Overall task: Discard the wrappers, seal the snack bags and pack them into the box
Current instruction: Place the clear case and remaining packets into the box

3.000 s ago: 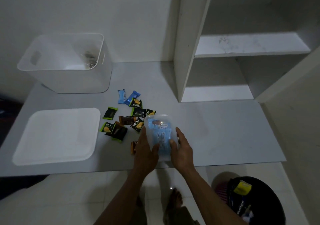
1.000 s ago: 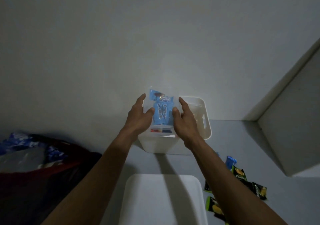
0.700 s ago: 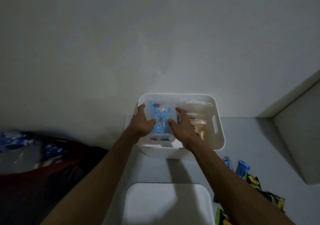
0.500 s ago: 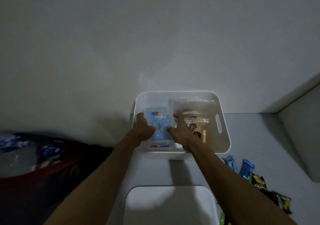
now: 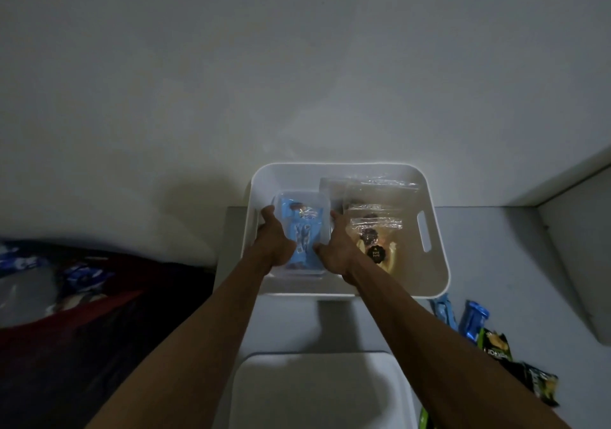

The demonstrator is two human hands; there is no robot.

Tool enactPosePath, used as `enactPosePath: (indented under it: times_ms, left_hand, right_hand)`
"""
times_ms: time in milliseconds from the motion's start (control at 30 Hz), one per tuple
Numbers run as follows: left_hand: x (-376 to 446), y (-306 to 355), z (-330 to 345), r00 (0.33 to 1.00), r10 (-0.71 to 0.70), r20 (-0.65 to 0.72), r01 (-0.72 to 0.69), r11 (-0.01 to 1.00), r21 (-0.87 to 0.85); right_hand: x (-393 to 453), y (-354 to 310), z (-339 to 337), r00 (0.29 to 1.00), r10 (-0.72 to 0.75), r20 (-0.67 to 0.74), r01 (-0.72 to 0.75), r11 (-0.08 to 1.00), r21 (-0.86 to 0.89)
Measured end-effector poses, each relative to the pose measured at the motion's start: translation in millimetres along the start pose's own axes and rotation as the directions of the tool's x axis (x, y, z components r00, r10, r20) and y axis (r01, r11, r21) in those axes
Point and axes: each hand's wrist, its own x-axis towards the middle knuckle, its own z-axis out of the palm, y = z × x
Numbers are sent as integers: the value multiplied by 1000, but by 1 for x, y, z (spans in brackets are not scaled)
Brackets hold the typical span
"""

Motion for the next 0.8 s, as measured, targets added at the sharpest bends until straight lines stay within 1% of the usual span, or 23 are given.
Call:
enactPosePath:
  times_ms: [133,200,333,400,467,567,633,733,800]
  left_hand:
    - [-2,-1,0,998,63,-14,-63,998,24]
    - [-3,-3,1,992,124,-37,-122,991,47]
    - [-25,4,1,972,188,-142,-179,981,76]
    - [-44,8,-3,950,237,-204,-210,967,145]
    - [-64,11,-10,925,298,-235,-257,948,190]
    - [-97,19,-17,901,331,-279,-298,942,156]
    - [-123,23,-15,861,387,-330,-366,922,126]
    - [-162,17,2,785,465,-410,-487,871,55]
    - [-186,9,24,767,478,-427,-533,846,-11]
  right_hand:
    - [3,2,0,999,-21,31,22,999,-36]
    - [4,3,-1,999,-36,23,38,998,-59]
    - [-3,-3,-2,995,-103,2,102,987,-121]
    - [-12,-6,-4,993,-118,-26,114,985,-128]
    - [-31,-13,-8,986,-144,-84,132,982,-137]
    - [-72,-23,-20,959,-195,-207,169,976,-139]
    - [-109,-25,-32,929,-226,-294,208,974,-93]
    - [-167,-6,-53,883,-257,-392,258,965,-51]
    - [-203,17,-70,862,-249,-442,257,965,-42]
